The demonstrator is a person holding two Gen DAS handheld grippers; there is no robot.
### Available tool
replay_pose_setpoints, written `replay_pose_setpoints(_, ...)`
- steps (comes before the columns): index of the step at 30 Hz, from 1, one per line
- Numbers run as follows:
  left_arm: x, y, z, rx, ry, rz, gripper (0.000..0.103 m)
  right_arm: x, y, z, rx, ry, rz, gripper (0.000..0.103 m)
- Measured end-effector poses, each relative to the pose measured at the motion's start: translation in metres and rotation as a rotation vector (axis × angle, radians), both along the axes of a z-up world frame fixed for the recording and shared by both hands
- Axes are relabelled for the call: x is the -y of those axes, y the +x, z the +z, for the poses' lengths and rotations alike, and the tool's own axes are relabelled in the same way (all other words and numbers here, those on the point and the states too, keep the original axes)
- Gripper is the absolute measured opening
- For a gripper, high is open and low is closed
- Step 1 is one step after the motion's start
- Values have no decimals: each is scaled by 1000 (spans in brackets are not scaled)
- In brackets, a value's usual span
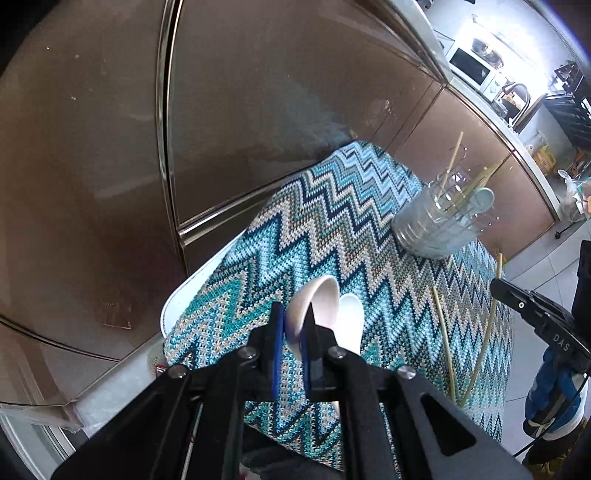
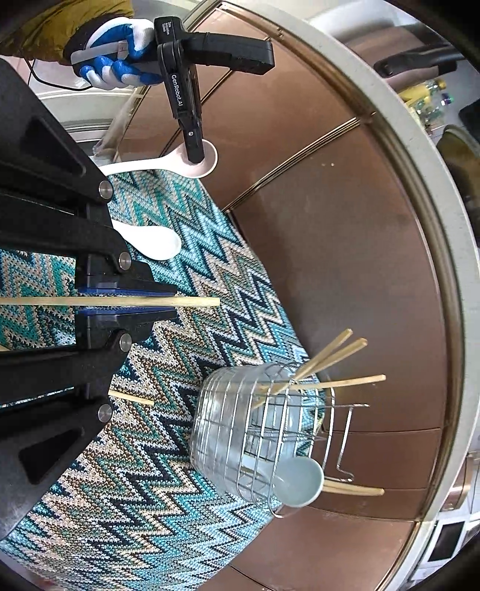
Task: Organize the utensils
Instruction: 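Grasp a chopstick with the right tool while the left tool grasps a white spoon, then carry the chopstick and spoon over the utensil cup with both tools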
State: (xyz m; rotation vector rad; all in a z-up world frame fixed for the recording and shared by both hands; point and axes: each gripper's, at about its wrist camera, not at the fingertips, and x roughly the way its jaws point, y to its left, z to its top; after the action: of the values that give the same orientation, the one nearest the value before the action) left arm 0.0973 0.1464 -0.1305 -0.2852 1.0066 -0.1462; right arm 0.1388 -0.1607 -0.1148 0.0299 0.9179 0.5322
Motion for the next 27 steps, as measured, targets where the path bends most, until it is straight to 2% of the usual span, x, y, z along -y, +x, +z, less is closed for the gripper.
replay_pose_setpoints(12,9,-11,45,112,-5,0,7,12,-20,29,101,54,-13,5)
replay_pose_setpoints(27,51,-3,98,221,-53,-68,7,38,-27,69,217,125,-42,5)
